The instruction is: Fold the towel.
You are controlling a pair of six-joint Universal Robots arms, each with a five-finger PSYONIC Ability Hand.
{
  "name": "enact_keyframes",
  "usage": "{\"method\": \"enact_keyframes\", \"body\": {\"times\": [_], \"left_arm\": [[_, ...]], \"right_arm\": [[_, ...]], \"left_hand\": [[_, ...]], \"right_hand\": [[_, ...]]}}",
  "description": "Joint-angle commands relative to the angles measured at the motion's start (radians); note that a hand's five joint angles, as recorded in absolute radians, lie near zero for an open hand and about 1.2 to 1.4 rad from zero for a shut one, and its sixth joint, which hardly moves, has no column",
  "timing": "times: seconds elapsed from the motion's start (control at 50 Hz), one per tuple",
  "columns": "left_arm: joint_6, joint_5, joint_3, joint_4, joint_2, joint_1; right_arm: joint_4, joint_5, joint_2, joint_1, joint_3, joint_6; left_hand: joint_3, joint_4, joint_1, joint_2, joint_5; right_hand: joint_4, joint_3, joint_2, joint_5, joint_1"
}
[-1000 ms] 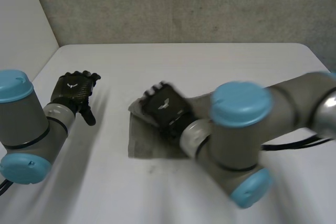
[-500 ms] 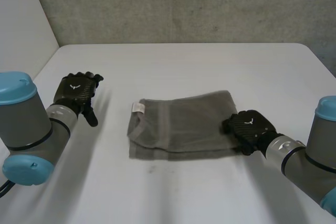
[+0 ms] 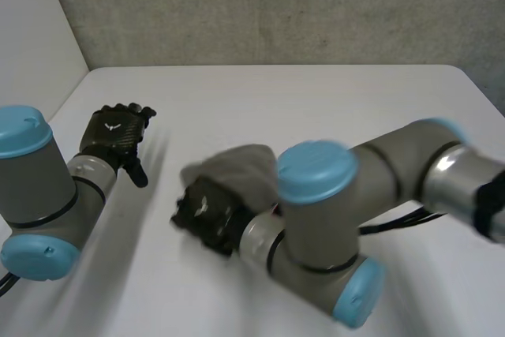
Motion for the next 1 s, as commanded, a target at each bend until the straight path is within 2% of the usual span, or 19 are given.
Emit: {"method": "enact_keyframes", "body": {"times": [0.02, 0.04, 0.08, 0.1, 0.14, 0.16, 0.18, 0.2, 0.24, 0.26, 0.3, 0.42, 0.46, 0.58, 0.68, 0.74, 1.0], "left_arm": [[-0.002, 0.002, 0.024, -0.010, 0.016, -0.004], [-0.002, 0.002, 0.024, -0.010, 0.016, -0.004], [-0.004, 0.002, 0.049, -0.013, 0.033, -0.017], [-0.004, 0.002, 0.049, -0.013, 0.033, -0.017], [-0.006, 0.000, 0.075, -0.017, 0.037, -0.046], [-0.006, 0.000, 0.075, -0.017, 0.037, -0.046], [-0.012, 0.000, 0.090, -0.023, 0.037, -0.064], [-0.012, 0.000, 0.090, -0.023, 0.037, -0.064], [-0.056, -0.001, 0.115, -0.048, 0.037, -0.099], [-0.056, -0.001, 0.115, -0.048, 0.037, -0.100], [-0.128, 0.000, 0.131, -0.086, 0.025, -0.127], [-0.220, 0.000, 0.141, -0.143, -0.027, -0.166], [-0.248, -0.003, 0.145, -0.180, -0.079, -0.201], [-0.252, -0.017, 0.141, -0.218, -0.133, -0.212], [-0.242, -0.087, 0.136, -0.221, -0.185, -0.215], [-0.240, -0.098, 0.130, -0.223, -0.197, -0.215], [-0.237, -0.095, 0.132, -0.217, -0.207, -0.215]], "right_arm": [[0.001, 0.066, -0.012, 0.019, 0.003, -0.048], [0.001, 0.066, -0.012, 0.019, 0.003, -0.048], [-0.074, 0.086, -0.095, -0.022, 0.050, 0.120], [-0.075, 0.086, -0.095, -0.022, 0.050, 0.121], [-0.134, 0.088, -0.196, -0.120, 0.125, 0.331], [-0.134, 0.088, -0.196, -0.120, 0.126, 0.333], [-0.154, 0.085, -0.251, -0.163, 0.162, 0.430], [-0.154, 0.085, -0.252, -0.163, 0.162, 0.431], [-0.168, 0.079, -0.304, -0.224, 0.216, 0.585], [-0.168, 0.079, -0.304, -0.225, 0.216, 0.586], [-0.162, 0.079, -0.310, -0.264, 0.233, 0.674], [-0.141, 0.082, -0.273, -0.284, 0.230, 0.678], [-0.105, 0.082, -0.209, -0.286, 0.209, 0.650], [-0.036, 0.097, -0.107, -0.283, 0.141, 0.596], [0.010, 0.102, 0.000, -0.271, 0.063, 0.598], [0.025, 0.103, 0.040, -0.258, 0.031, 0.599], [0.044, 0.140, 0.078, -0.248, -0.014, 0.587]], "left_hand": [[0.005, 0.011, 0.006, 0.012, 0.000], [0.005, 0.011, 0.006, 0.012, 0.000], [0.005, 0.011, 0.006, 0.012, 0.000], [0.005, 0.011, 0.006, 0.012, 0.000], [0.005, 0.011, 0.006, 0.012, 0.000], [0.005, 0.011, 0.006, 0.012, 0.000], [0.008, 0.014, 0.009, 0.015, 0.003], [0.008, 0.014, 0.009, 0.015, 0.003], [0.011, 0.017, 0.012, 0.018, 0.006], [0.011, 0.017, 0.012, 0.018, 0.006], [0.014, 0.020, 0.015, 0.021, 0.009], [0.028, 0.035, 0.030, 0.036, 0.023], [0.031, 0.038, 0.033, 0.039, 0.026], [0.031, 0.038, 0.033, 0.039, 0.026], [0.031, 0.038, 0.033, 0.039, 0.026], [0.031, 0.038, 0.033, 0.039, 0.026], [0.028, 0.035, 0.030, 0.036, 0.023]], "right_hand": [[-1.111, -1.094, -1.052, -1.110, -1.075], [-1.111, -1.094, -1.052, -1.110, -1.075], [-1.111, -1.094, -1.052, -1.110, -1.075], [-1.111, -1.094, -1.052, -1.110, -1.075], [-1.111, -1.094, -1.052, -1.110, -1.075], [-1.111, -1.094, -1.052, -1.110, -1.075], [-1.111, -1.094, -1.052, -1.110, -1.075], [-1.111, -1.094, -1.052, -1.110, -1.075], [-1.111, -1.094, -1.052, -1.110, -1.075], [-1.111, -1.094, -1.052, -1.110, -1.075], [-1.111, -1.094, -1.052, -1.110, -1.075], [-1.111, -1.094, -1.052, -1.110, -1.075], [-1.111, -1.094, -1.052, -1.110, -1.075], [-1.111, -1.094, -1.052, -1.110, -1.075], [-1.111, -1.094, -1.052, -1.110, -1.075], [-1.111, -1.094, -1.052, -1.110, -1.075], [-1.111, -1.094, -1.052, -1.110, -1.075]]}}
